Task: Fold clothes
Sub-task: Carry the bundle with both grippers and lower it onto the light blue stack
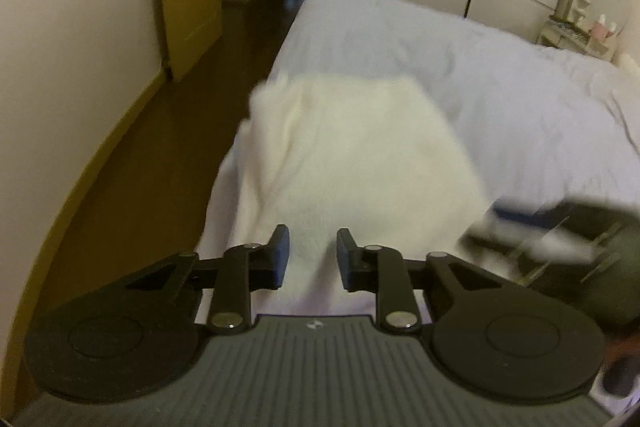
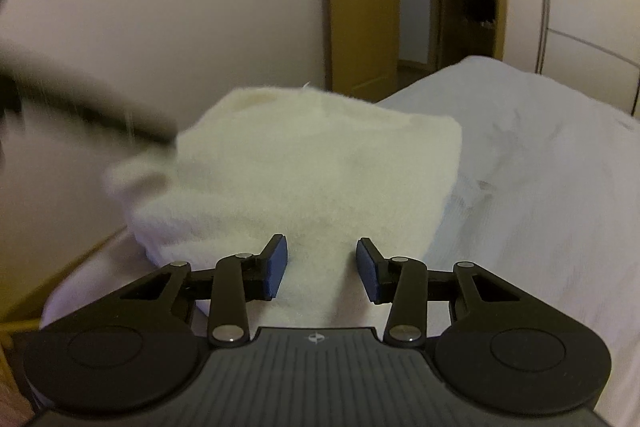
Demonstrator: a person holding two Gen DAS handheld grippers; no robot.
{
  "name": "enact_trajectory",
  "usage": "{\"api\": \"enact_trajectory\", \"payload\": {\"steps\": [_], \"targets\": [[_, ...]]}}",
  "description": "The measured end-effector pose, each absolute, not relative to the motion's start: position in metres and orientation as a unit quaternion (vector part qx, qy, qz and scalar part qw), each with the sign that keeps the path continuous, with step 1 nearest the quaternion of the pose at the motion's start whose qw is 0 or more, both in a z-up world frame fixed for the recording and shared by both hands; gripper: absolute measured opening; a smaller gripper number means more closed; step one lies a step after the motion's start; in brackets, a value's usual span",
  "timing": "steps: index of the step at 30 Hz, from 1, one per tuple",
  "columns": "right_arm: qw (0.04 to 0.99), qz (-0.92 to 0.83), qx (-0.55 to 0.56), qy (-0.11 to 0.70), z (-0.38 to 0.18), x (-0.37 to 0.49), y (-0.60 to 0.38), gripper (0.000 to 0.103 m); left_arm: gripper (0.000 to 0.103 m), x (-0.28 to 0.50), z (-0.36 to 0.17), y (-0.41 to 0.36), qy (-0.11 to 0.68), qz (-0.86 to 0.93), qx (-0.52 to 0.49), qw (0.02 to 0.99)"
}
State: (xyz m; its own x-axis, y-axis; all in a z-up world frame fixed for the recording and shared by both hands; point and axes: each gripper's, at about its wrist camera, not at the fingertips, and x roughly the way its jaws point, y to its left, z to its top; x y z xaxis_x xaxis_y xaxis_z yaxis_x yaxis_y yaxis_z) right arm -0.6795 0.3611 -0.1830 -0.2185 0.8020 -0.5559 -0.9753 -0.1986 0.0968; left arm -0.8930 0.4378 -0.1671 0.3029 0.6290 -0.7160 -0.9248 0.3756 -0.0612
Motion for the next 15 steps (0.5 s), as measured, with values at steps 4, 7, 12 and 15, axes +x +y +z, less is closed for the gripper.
{"api": "enact_trajectory", "payload": {"steps": [4,7,12,15], "targets": [[0.584,0.751,-0.206,0.231,-0.194,-0.68,0.359,0.042,0.025,-0.895,-0.191,0.436,0.326,0.516,-0.222,0.76],[0.583,0.752,-0.237,0.195,-0.216,-0.693,0.356,0.043,0.026,-0.897,-0.2,0.436,0.322,0.515,-0.22,0.763],[0.576,0.761,-0.257,0.15,-0.229,-0.701,0.361,0.043,0.027,-0.9,-0.209,0.443,0.308,0.519,-0.242,0.76],[0.58,0.755,-0.256,0.169,-0.214,-0.697,0.366,0.043,0.026,-0.897,-0.193,0.439,0.309,0.518,-0.24,0.761]]}}
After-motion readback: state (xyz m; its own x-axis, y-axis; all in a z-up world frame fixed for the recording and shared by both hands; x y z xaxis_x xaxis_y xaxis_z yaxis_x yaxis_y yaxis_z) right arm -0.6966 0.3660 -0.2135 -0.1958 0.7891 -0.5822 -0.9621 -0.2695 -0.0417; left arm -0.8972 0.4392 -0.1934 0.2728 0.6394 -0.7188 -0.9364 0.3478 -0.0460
